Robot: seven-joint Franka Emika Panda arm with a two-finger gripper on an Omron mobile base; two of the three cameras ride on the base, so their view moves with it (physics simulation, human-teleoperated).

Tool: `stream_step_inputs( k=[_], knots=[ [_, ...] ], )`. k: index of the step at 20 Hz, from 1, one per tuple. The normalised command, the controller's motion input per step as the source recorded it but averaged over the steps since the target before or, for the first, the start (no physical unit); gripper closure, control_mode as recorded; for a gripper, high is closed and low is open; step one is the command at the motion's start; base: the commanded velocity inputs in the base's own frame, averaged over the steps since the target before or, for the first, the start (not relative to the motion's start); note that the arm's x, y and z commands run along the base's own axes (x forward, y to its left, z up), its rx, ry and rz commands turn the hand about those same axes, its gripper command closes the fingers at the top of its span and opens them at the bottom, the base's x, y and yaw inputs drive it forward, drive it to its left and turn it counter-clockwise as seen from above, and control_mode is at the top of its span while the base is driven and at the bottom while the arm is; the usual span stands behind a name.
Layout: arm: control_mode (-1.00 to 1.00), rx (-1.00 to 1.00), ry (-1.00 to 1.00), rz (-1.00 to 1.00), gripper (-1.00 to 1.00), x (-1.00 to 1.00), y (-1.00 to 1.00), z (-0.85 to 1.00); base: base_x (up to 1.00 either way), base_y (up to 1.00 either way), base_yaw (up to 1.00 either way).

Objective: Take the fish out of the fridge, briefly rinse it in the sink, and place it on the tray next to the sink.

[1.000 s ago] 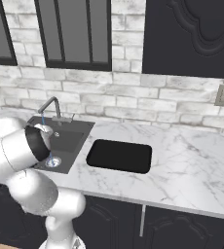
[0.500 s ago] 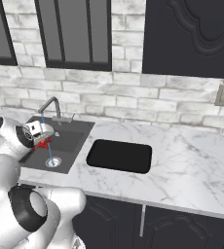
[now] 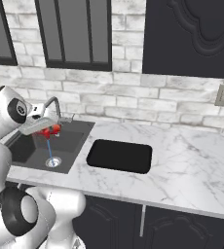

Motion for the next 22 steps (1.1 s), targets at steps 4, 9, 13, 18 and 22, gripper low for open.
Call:
stream_step_inputs(
  k=[4,9,13,18,22],
  knots=[
    [-1.00,0.00,0.14,-0.26,1.00,0.17,-0.92,0.02,0.00,0.00,0.00],
    [-1.00,0.06,0.00,-0.10,1.00,0.20,-0.93,-0.22,0.00,0.00,0.00],
    [-1.00,0.19,-0.04,0.03,1.00,0.08,-1.00,-0.31,0.00,0.00,0.00],
    [-1.00,0.18,-0.02,0.00,1.00,0.07,-0.81,-0.35,0.00,0.00,0.00],
    [-1.00,0.12,-0.02,-0.03,1.00,0.30,-0.55,-0.47,0.00,0.00,0.00]
  ],
)
